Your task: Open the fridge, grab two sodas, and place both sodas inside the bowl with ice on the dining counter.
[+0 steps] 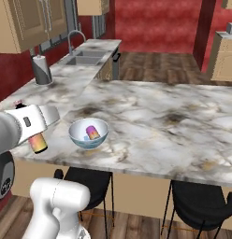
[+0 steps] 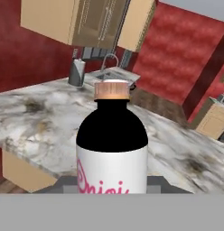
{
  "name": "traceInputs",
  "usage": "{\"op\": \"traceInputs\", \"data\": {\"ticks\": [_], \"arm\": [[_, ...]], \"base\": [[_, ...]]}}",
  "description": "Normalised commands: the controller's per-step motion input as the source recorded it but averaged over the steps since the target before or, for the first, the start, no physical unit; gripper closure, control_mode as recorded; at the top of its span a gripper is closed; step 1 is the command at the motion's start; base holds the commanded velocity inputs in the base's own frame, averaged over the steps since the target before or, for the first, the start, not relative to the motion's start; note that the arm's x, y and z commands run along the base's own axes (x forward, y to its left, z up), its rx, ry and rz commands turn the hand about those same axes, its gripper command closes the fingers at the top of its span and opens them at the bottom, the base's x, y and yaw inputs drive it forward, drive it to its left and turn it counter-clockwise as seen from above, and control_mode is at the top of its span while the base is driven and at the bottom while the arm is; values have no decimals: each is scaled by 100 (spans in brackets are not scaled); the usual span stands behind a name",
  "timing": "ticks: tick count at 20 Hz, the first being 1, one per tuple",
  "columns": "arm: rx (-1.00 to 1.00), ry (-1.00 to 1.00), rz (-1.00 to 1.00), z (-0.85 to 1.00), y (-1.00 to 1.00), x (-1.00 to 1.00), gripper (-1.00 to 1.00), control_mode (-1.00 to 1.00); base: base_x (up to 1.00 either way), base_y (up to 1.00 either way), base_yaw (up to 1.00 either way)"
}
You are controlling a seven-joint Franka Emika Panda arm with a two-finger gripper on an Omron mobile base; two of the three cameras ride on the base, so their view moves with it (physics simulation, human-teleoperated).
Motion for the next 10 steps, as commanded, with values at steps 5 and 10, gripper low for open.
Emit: {"op": "traceInputs", "data": {"ticks": [5, 10], "arm": [[-1, 28, -13, -34, 33, 100, 100, -100], [-6, 46, 5, -56, 12, 100, 100, -100]], "base": [[0, 0, 0], [0, 0, 0]]}}
